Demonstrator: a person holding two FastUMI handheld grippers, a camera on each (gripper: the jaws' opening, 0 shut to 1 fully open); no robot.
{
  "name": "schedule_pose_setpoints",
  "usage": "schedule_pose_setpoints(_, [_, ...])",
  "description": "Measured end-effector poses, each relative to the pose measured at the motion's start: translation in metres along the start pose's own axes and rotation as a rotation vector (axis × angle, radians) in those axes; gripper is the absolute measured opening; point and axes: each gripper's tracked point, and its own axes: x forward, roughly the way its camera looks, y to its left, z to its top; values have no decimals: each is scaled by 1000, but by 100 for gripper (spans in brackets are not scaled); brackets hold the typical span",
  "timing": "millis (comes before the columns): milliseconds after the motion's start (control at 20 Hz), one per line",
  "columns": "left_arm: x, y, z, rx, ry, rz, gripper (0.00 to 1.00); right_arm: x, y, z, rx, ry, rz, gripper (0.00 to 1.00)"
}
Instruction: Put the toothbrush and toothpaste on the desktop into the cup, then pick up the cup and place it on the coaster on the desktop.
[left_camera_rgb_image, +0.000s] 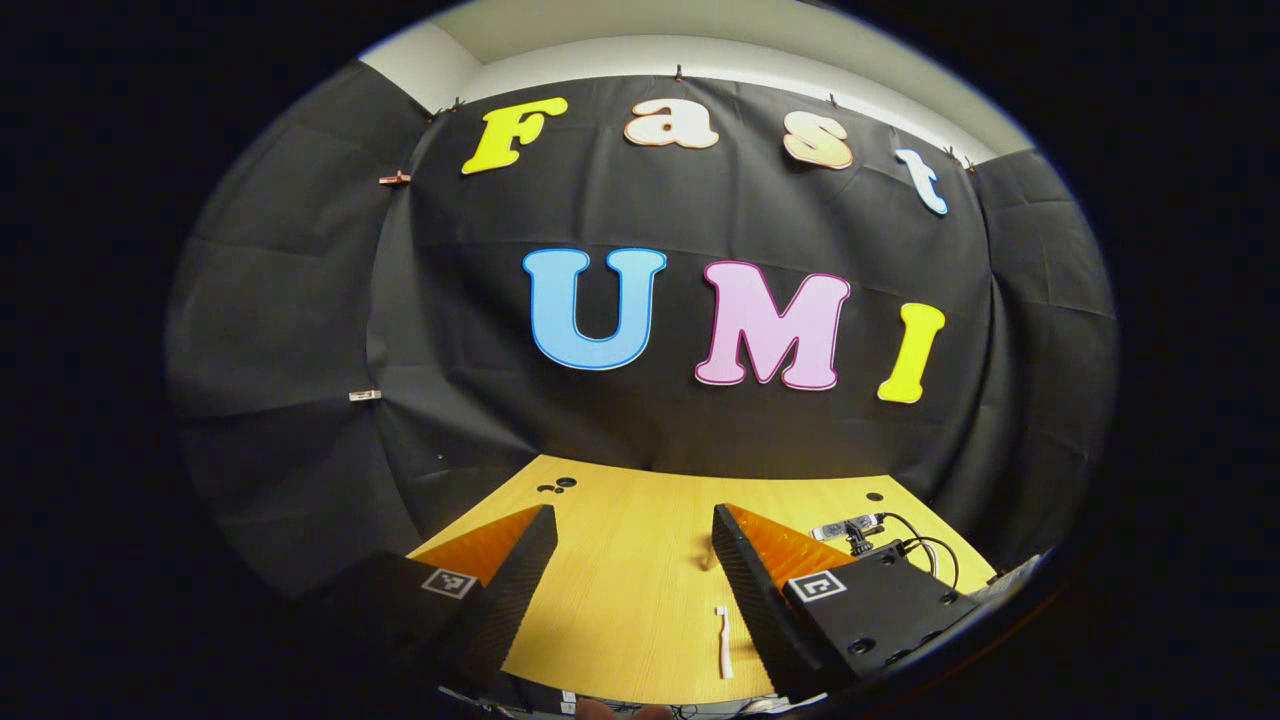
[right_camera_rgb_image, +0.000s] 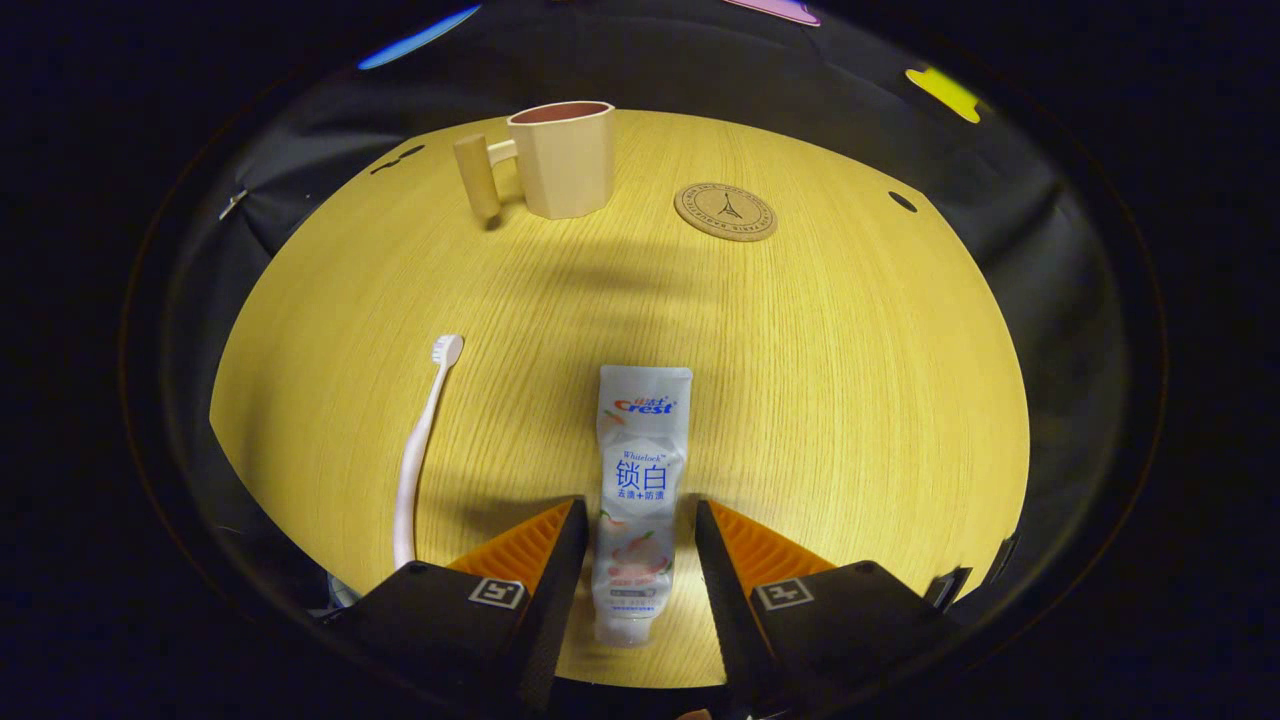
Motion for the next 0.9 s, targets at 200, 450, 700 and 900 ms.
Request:
schedule_pose_setpoints(200, [2,-2,-8,9,12,11,97,-1,2,-1,52,27,37,48])
schedule_pose_setpoints(450, [9,-11,-20,15,51,22,97,-2,1,-3,48,-5,63,33])
schedule_pose_setpoints(700, [24,-33,-48,27,133,-9,97,-23,-3,7,68,-129,128,34])
schedule_pose_setpoints(900, [41,-50,-82,49,223,-28,97,-57,-4,26,51,-241,202,33])
